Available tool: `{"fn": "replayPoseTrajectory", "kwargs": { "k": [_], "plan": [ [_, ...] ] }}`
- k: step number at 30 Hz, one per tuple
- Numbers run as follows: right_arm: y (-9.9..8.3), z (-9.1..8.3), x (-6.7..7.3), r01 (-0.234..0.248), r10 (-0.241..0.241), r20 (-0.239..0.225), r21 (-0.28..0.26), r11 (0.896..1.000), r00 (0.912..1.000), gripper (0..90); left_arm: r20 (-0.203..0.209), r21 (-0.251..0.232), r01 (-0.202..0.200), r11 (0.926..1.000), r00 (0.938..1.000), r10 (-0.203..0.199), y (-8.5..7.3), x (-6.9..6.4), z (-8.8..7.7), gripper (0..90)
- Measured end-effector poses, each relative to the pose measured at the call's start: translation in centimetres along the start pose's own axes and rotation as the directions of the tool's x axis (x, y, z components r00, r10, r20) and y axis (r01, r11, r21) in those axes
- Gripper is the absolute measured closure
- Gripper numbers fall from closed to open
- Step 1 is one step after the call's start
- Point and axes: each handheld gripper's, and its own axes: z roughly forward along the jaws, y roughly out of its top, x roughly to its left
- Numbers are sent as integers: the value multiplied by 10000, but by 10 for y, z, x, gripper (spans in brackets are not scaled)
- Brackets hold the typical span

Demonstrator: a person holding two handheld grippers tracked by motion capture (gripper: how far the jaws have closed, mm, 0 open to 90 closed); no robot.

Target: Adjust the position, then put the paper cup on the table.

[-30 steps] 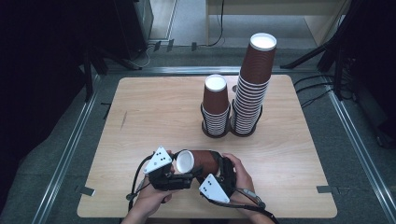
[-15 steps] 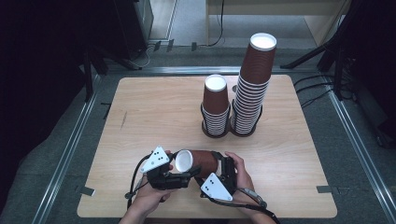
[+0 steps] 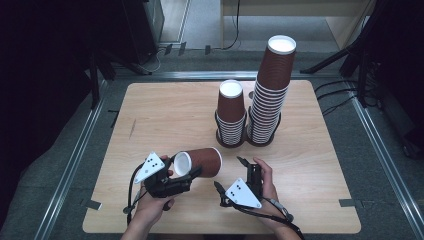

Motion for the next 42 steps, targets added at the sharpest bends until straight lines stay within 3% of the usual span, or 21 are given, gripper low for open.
{"fn": "replayPoseTrajectory", "kwargs": {
  "k": [7,13,18,19,22,25,28,31,34,39,42],
  "plan": [
    [2,-1,-5,-1280,1281,-92,113,9917,9917,12,-159,-939,9,9956,9999,-24,-3,-1,-2,217],
    [3,-3,-9,-2394,2393,59,119,9709,9709,12,-124,-1315,77,9913,9999,-94,-6,1,-1,216],
    [6,-5,-13,-3444,3443,-55,-153,9387,9388,12,-177,-1595,-56,9872,9998,29,-8,1,-1,216],
    [8,-5,-13,-3820,3819,-126,-133,9241,9241,10,-206,-1630,-46,9866,9998,12,-9,2,-1,215],
    [11,-6,-13,-4485,4483,-140,-172,8936,8938,0,-243,-1839,52,9829,9997,-99,-9,2,-1,215],
    [14,-7,-14,-4874,4873,-117,-166,8730,8732,0,-355,-1943,-93,9809,9994,25,-11,1,-1,215],
    [17,-7,-13,-5568,5557,-496,-126,8305,8299,0,-383,-2018,-196,9792,9992,121,-13,2,-2,216],
    [20,-6,-11,-5921,5909,-594,-40,8058,8046,0,-397,-2097,-109,9777,9992,26,-13,4,-2,216],
    [22,-6,-10,-6530,6502,-842,-73,7574,7551,0,-288,-2195,-55,9756,9996,-9,-13,6,-2,216],
    [26,-5,-11,-7471,7413,-1173,-94,6646,6609,0,-361,-2407,30,9706,9993,-120,-13,7,-3,216],
    [29,-3,-11,-8077,8003,-1240,-164,5894,5866,0,-410,-2359,-71,9717,9992,-27,-16,8,-1,216]
  ]
}}
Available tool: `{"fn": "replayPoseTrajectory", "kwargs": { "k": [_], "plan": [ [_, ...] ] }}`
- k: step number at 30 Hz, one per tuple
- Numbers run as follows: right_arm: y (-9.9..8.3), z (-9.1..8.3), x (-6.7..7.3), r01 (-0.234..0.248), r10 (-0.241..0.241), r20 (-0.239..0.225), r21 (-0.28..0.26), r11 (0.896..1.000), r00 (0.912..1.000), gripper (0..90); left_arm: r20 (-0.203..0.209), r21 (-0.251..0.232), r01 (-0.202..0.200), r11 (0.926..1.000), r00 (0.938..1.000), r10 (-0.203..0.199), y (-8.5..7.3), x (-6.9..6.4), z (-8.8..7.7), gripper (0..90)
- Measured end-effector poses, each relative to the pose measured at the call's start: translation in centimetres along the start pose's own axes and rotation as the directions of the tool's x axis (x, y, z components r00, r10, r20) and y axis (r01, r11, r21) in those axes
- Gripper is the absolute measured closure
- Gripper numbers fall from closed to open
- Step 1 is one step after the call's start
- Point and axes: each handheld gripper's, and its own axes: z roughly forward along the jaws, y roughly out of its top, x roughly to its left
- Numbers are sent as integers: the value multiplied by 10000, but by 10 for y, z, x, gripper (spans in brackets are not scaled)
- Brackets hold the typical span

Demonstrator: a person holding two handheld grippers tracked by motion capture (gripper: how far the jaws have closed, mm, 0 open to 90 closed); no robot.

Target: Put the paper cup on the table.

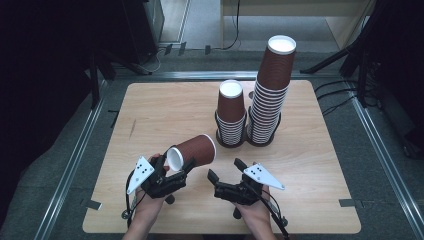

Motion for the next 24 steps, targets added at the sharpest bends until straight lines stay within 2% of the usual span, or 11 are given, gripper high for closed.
{"fn": "replayPoseTrajectory", "kwargs": {
  "k": [3,5,7,10,14,15,18,20,23,24],
  "plan": [
    [3,1,2,-1136,1132,-136,-354,9929,9935,0,64,-12,16,10000,10000,-16,-2,-1,1,216],
    [3,2,3,-1939,1931,-214,-453,9800,9809,0,121,-15,-5,10000,9999,5,-3,-1,2,216],
    [2,5,3,-2383,2374,-262,-449,9701,9711,0,167,-81,-18,10000,9999,19,-4,-2,2,216],
    [0,8,4,-3180,3166,-373,-396,9473,9478,0,181,-200,-37,9998,9998,40,-4,-1,1,216],
    [-1,11,5,-4420,4394,-658,-323,8964,8959,0,86,-316,-21,9995,10000,23,-3,1,0,216],
    [-2,13,5,-4713,4684,-734,-284,8815,8805,0,80,-337,-19,9994,10000,22,-3,1,0,216],
    [-3,16,7,-5643,5609,-1009,-65,8255,8217,0,93,-409,-112,9991,9999,116,-4,0,0,215],
    [-3,19,9,-6193,6152,-1210,46,7851,7790,0,131,-435,-176,9989,9997,182,-5,-1,1,215],
    [-4,22,11,-6850,6806,-1416,228,7282,7189,0,224,-492,-298,9983,9993,310,-7,-3,1,216],
    [-4,23,12,-6997,6950,-1463,248,7140,7040,0,239,-519,-318,9981,9992,331,-7,-4,1,215]
  ]
}}
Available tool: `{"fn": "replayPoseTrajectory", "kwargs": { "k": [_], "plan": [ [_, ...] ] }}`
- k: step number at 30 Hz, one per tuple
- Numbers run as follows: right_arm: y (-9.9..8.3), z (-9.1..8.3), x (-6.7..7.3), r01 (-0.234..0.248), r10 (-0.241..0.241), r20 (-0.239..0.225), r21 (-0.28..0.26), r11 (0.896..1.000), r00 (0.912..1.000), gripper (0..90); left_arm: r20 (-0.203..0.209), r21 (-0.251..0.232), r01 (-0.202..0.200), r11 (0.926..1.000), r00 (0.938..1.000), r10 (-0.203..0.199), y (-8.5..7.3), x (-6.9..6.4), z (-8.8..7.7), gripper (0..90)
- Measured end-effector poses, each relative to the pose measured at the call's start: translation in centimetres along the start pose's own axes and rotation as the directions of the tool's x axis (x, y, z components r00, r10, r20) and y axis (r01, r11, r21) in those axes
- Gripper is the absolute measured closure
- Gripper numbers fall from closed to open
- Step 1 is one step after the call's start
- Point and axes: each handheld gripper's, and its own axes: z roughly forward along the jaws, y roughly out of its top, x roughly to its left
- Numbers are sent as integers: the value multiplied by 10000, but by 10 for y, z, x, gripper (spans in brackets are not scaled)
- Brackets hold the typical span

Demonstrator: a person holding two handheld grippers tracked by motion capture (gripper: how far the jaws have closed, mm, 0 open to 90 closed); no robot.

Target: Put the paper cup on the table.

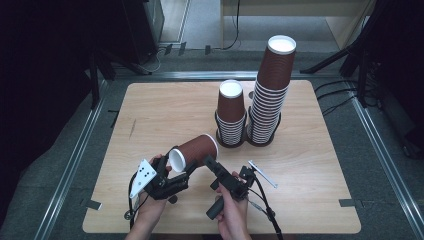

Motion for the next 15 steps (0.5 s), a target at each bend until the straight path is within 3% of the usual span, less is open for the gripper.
{"fn": "replayPoseTrajectory", "kwargs": {
  "k": [4,8,15],
  "plan": [
    [-2,3,0,-690,690,12,21,9976,9976,0,26,-86,-47,10000,10000,47,-1,-1,0,215],
    [-4,7,0,-1477,1480,-116,238,9887,9889,0,46,-162,-73,9998,10000,73,-2,-2,1,215],
    [-4,11,-1,-2261,2265,-134,246,9738,9739,0,105,-185,-321,9993,9994,323,-3,-4,1,215]
  ]
}}
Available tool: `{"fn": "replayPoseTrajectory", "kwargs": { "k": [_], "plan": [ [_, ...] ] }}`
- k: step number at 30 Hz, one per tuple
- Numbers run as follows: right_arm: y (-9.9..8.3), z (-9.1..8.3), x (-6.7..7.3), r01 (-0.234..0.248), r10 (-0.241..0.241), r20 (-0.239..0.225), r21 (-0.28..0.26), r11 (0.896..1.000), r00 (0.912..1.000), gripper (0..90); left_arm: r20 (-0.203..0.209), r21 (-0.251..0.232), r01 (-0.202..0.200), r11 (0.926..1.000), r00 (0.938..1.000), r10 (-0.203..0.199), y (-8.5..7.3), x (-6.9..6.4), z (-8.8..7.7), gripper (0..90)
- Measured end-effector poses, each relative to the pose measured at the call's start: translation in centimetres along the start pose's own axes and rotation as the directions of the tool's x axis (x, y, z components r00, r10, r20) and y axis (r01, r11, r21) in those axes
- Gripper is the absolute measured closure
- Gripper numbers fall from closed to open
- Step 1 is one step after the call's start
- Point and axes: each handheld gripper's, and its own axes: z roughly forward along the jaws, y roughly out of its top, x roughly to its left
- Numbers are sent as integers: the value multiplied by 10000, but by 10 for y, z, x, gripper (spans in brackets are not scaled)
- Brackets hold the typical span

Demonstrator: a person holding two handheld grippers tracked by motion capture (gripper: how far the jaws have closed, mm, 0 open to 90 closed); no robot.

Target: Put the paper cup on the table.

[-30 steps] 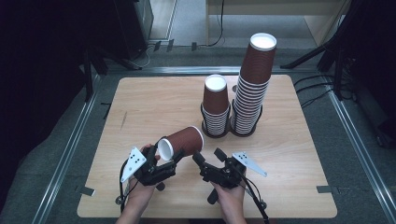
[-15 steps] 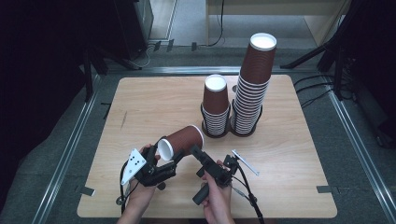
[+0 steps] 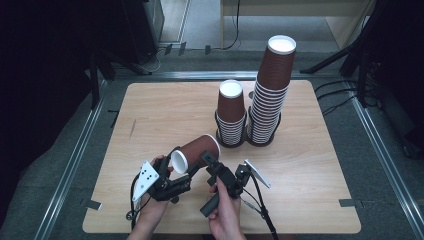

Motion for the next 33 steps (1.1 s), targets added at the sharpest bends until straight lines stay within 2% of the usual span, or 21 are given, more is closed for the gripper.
{"fn": "replayPoseTrajectory", "kwargs": {
  "k": [3,6,11,19,26,31,33],
  "plan": [
    [1,2,-1,-253,252,22,86,9996,9997,0,69,-38,74,10000,9999,-74,0,0,0,215],
    [2,5,-3,-570,568,104,166,9982,9983,0,230,-38,-17,10000,9997,17,-2,-2,1,215],
    [5,6,-6,-881,880,91,89,9961,9961,0,297,-30,-185,9998,9994,186,-3,-3,1,215],
    [8,10,-8,-1374,1374,14,13,9905,9905,0,614,29,-176,9998,9980,174,-4,-3,2,215],
    [11,13,-10,-1623,1623,41,24,9867,9867,0,980,194,-553,9983,9938,532,-7,-10,4,216],
    [11,12,-9,-1584,1585,47,-136,9873,9873,0,1024,256,-502,9984,9936,474,-8,-10,4,215],
    [12,11,-8,-1593,1597,207,-216,9870,9869,35,1010,313,-525,9981,9937,491,-8,-9,4,214]
  ]
}}
